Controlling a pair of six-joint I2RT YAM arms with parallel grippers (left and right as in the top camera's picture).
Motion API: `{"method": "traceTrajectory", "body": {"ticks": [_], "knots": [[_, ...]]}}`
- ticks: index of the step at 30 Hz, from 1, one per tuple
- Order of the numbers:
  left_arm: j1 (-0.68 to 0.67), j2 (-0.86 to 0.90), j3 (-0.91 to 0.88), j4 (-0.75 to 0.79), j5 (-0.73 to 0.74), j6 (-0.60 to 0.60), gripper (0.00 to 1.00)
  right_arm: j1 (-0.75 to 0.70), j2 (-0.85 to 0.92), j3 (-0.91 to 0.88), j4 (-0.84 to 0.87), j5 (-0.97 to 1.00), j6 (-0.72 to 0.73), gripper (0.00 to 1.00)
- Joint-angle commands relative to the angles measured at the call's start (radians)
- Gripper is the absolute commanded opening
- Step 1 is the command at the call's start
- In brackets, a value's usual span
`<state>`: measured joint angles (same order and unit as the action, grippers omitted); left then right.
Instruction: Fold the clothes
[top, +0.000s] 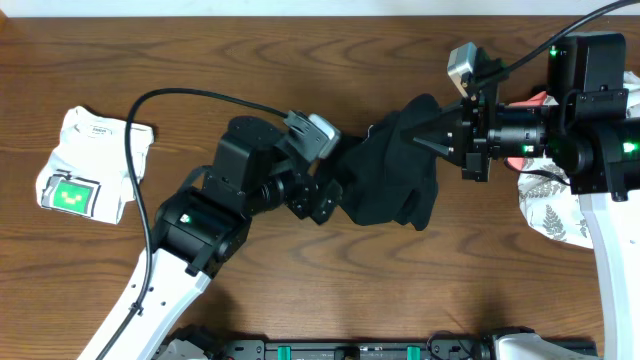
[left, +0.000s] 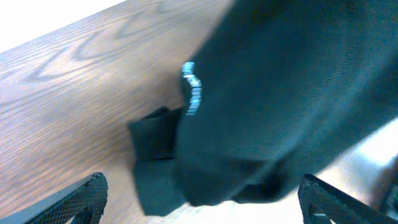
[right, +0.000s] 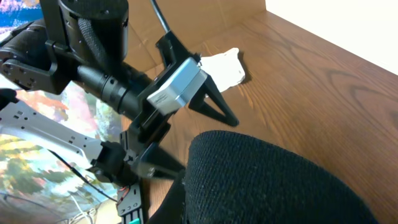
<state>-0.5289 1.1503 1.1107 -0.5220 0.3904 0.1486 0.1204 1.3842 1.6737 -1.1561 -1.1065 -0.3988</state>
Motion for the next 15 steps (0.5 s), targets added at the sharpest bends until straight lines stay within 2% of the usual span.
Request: {"method": "traceTrajectory", "body": {"ticks": [1, 5, 8, 15], "knots": [[-0.017, 0.010, 0.020, 0.006, 0.074, 0.072, 0.98, 0.011, -0.025, 0.030, -0.001, -0.049, -0.013, 0.03], [-0.039, 0.024, 0.020, 0.008, 0.084, 0.164, 0.98, 0.011, -0.025, 0.030, -0.001, -0.049, -0.013, 0.03], [-0.051, 0.045, 0.020, 0.029, 0.148, 0.253, 0.99, 0.011, -0.025, 0.030, -0.003, -0.049, -0.013, 0.03], [-0.057, 0.122, 0.020, 0.111, 0.172, 0.289, 0.91, 0.011, -0.025, 0.030, -0.008, -0.049, -0.013, 0.02]]}}
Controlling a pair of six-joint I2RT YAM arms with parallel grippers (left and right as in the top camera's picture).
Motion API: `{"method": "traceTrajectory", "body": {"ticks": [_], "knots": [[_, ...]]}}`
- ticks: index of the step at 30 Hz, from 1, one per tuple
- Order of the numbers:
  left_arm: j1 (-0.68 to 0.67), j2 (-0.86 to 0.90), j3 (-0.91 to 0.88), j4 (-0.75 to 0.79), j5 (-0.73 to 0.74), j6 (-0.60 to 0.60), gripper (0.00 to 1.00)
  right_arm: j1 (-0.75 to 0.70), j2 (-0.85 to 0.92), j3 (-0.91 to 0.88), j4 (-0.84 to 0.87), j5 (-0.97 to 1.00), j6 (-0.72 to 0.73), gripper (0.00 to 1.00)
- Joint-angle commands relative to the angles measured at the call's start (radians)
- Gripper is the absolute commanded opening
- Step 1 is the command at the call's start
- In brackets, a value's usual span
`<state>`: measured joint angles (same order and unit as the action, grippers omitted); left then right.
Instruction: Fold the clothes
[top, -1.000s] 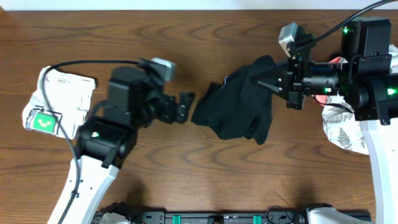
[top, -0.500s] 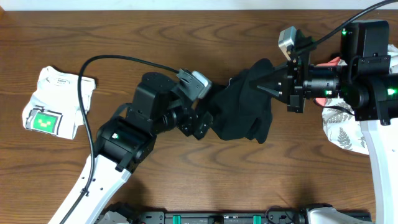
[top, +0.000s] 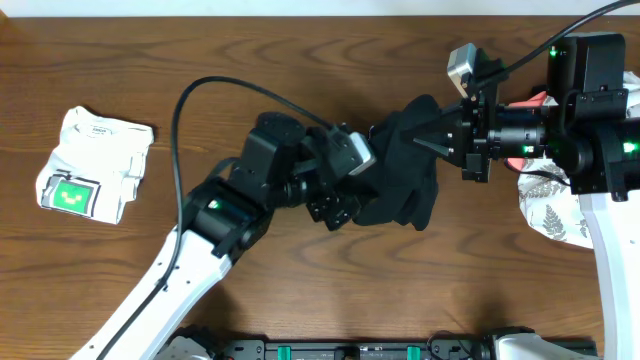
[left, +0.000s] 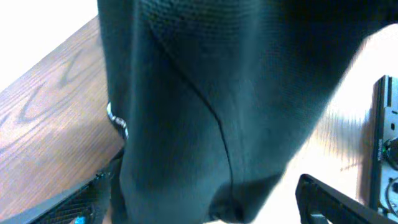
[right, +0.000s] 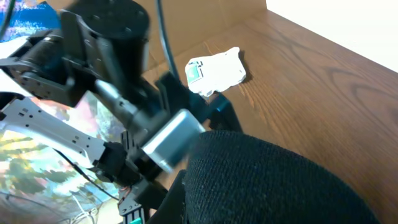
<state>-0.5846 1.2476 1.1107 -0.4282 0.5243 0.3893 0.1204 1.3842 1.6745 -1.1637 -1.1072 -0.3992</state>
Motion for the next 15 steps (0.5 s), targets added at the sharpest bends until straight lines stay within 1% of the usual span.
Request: {"method": "traceTrajectory", "body": {"ticks": [1, 2, 3, 5, 6, 7, 9, 11, 13, 14, 15], "knots": [[-0.002, 0.032, 0.020, 0.024, 0.054, 0.048, 0.88, 0.011, -0.025, 0.029, 0.000, -0.047, -0.013, 0.02], [-0.001, 0.038, 0.020, 0.032, 0.074, 0.048, 0.83, 0.011, -0.025, 0.029, 0.000, -0.046, -0.013, 0.02], [-0.002, 0.039, 0.020, 0.040, 0.087, 0.048, 0.76, 0.011, -0.025, 0.029, 0.000, -0.039, -0.013, 0.02], [-0.002, 0.036, 0.020, 0.053, 0.094, 0.048, 0.50, 0.011, -0.025, 0.029, 0.000, -0.016, -0.011, 0.01], [-0.001, 0.033, 0.020, 0.057, 0.093, 0.048, 0.42, 0.011, -0.025, 0.029, 0.000, -0.006, -0.006, 0.01], [-0.001, 0.029, 0.020, 0.063, 0.093, 0.048, 0.32, 0.011, -0.025, 0.029, 0.000, 0.006, -0.005, 0.01], [-0.001, 0.014, 0.020, 0.072, 0.093, 0.047, 0.24, 0.011, -0.025, 0.029, 0.000, 0.029, -0.005, 0.01], [-0.001, -0.004, 0.020, 0.074, 0.093, 0.047, 0.19, 0.011, -0.025, 0.029, 0.001, 0.065, -0.005, 0.01], [-0.001, -0.025, 0.020, 0.076, 0.093, 0.047, 0.19, 0.011, -0.025, 0.029, 0.001, 0.120, 0.002, 0.01], [-0.001, -0.038, 0.020, 0.076, 0.093, 0.047, 0.14, 0.010, -0.025, 0.029, 0.001, 0.138, 0.008, 0.01], [-0.001, -0.050, 0.020, 0.075, 0.093, 0.047, 0.14, 0.010, -0.025, 0.029, 0.002, 0.158, 0.017, 0.01]]}}
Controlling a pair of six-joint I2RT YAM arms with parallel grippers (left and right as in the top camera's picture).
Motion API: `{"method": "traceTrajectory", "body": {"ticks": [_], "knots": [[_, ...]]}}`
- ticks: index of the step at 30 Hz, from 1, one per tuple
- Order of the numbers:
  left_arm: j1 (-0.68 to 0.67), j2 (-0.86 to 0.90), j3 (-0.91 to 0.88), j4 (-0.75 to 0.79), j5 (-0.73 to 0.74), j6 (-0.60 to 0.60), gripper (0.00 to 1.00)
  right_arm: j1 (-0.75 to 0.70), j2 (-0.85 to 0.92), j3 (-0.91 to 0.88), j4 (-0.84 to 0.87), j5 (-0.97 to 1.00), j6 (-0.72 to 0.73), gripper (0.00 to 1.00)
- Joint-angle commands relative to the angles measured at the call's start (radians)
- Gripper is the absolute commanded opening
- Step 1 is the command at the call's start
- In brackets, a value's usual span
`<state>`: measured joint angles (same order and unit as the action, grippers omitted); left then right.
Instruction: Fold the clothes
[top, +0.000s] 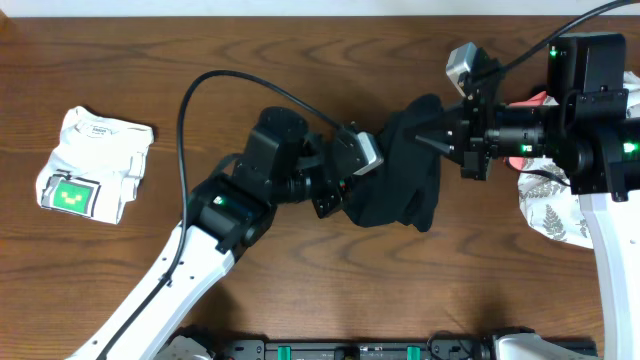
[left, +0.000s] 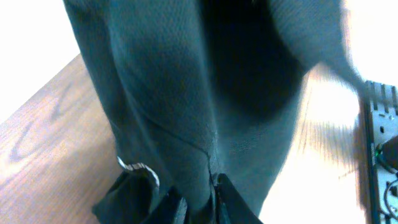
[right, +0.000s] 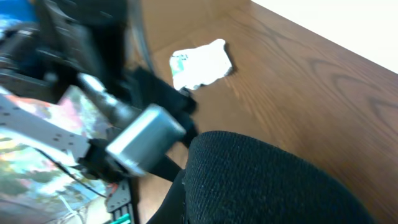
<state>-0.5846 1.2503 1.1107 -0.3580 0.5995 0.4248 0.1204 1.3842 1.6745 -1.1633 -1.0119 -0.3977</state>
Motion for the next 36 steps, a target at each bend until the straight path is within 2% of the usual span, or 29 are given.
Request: {"method": "traceTrajectory", "body": {"ticks": [1, 10, 12, 13, 19, 29, 31, 33, 34, 35, 36], "knots": [[-0.001, -0.067, 0.020, 0.005, 0.018, 0.008, 0.14, 0.010, -0.025, 0.029, 0.002, 0.074, 0.020, 0.01], [-0.001, -0.118, 0.020, 0.004, 0.017, -0.016, 0.11, 0.010, -0.025, 0.029, 0.007, 0.080, 0.027, 0.01], [-0.001, -0.105, 0.019, 0.001, 0.017, -0.019, 0.79, 0.010, -0.025, 0.029, 0.007, 0.079, 0.027, 0.01], [-0.001, -0.095, 0.019, 0.001, 0.014, -0.019, 0.98, 0.010, -0.025, 0.029, 0.007, 0.076, 0.027, 0.01], [-0.001, -0.005, 0.019, 0.008, -0.040, -0.019, 0.98, 0.010, -0.025, 0.029, 0.007, 0.043, 0.027, 0.01], [-0.001, 0.119, 0.019, 0.128, -0.039, -0.019, 0.99, 0.010, -0.025, 0.029, 0.007, 0.043, 0.035, 0.01], [-0.001, 0.119, 0.019, 0.132, -0.039, -0.019, 0.86, 0.010, -0.025, 0.029, 0.007, 0.043, 0.035, 0.01], [-0.001, 0.113, 0.019, 0.133, -0.039, -0.019, 0.57, 0.010, -0.025, 0.029, 0.008, 0.043, 0.035, 0.01], [-0.001, 0.109, 0.019, 0.133, -0.039, -0.019, 0.27, 0.010, -0.025, 0.029, 0.008, 0.043, 0.035, 0.01], [-0.001, 0.106, 0.019, 0.133, -0.039, -0.019, 0.12, 0.010, -0.025, 0.029, 0.008, 0.043, 0.035, 0.01], [-0.001, 0.101, 0.019, 0.132, -0.039, -0.019, 0.06, 0.010, -0.025, 0.029, 0.008, 0.044, 0.035, 0.01]]}}
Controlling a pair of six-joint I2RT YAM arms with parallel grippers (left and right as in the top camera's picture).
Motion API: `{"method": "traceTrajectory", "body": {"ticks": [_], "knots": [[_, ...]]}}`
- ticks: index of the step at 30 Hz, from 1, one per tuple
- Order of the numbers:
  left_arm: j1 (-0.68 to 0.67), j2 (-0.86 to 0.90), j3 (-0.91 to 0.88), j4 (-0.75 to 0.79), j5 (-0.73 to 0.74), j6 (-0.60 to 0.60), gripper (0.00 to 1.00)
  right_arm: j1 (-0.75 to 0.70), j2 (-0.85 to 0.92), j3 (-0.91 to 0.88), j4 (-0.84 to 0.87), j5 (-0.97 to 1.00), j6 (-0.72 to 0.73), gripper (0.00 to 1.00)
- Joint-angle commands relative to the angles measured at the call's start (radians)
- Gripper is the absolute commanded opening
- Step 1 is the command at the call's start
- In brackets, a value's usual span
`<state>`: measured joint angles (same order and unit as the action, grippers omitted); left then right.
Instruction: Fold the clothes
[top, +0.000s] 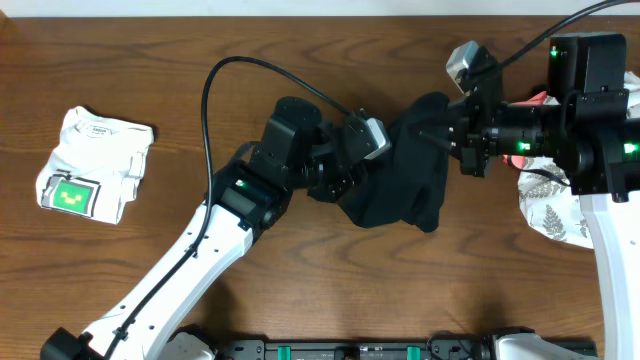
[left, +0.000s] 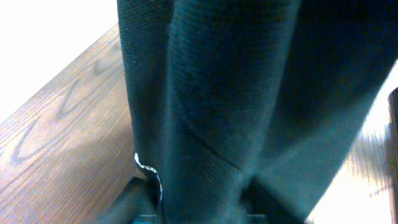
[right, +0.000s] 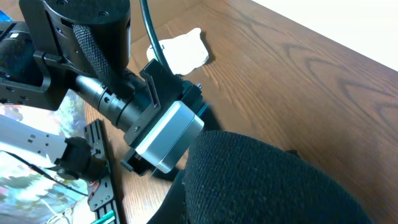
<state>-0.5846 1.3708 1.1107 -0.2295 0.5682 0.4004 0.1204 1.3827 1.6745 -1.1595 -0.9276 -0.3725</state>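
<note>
A black garment (top: 400, 170) hangs bunched above the table between both arms. My left gripper (top: 350, 185) is shut on its lower left part. In the left wrist view the cloth (left: 249, 93) fills the frame and covers the fingers; a white trim (left: 149, 174) shows at its edge. My right gripper (top: 434, 128) is shut on the upper right part. There the cloth (right: 267, 180) drapes over the fingers and hides them.
A folded white garment with a green print (top: 95, 165) lies at the far left, also visible in the right wrist view (right: 177, 53). A pile of clothes with a leaf-print piece (top: 550, 215) sits at the right edge. The brown wooden table (top: 300, 290) shows around them.
My left gripper, holding the garment's lower edge, has moved up the table and to the right, closer to the right gripper. The right gripper has barely moved.
My right gripper held the black garment up throughout. The left gripper first stood open beside the cloth's left edge, then open against the hanging cloth. Then it was shut on the lower edge, and now holds it nearer the right gripper.
</note>
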Motion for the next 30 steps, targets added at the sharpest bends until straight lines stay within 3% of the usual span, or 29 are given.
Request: {"method": "traceTrajectory", "body": {"ticks": [1, 11, 19, 24, 25, 26, 27, 29, 30], "knots": [[-0.001, -0.025, 0.019, 0.003, -0.007, 0.005, 0.06, 0.010, -0.023, 0.029, 0.004, -0.040, 0.010, 0.01], [0.002, -0.115, 0.019, 0.000, -0.006, -0.102, 0.06, 0.010, -0.023, 0.029, 0.005, -0.003, 0.010, 0.01], [0.084, -0.245, 0.019, -0.027, -0.157, -0.242, 0.06, 0.010, -0.023, 0.029, 0.009, 0.116, 0.021, 0.02], [0.177, -0.299, 0.019, -0.063, -0.237, -0.257, 0.06, 0.010, -0.023, 0.029, 0.041, 0.148, 0.035, 0.13], [0.198, -0.307, 0.019, -0.065, -0.248, -0.261, 0.06, 0.010, -0.023, 0.029, 0.055, 0.187, 0.061, 0.22], [0.224, -0.314, 0.019, -0.065, -0.248, -0.265, 0.06, 0.010, -0.023, 0.029, 0.069, 0.230, 0.089, 0.36], [0.248, -0.319, 0.019, -0.064, -0.248, -0.274, 0.06, 0.010, -0.023, 0.029, 0.079, 0.269, 0.109, 0.41], [0.298, -0.326, 0.019, -0.069, -0.248, -0.302, 0.06, 0.010, -0.023, 0.029, 0.095, 0.335, 0.147, 0.36], [0.314, -0.327, 0.019, -0.074, -0.241, -0.312, 0.06, 0.010, -0.023, 0.029, 0.098, 0.348, 0.156, 0.18]]}}
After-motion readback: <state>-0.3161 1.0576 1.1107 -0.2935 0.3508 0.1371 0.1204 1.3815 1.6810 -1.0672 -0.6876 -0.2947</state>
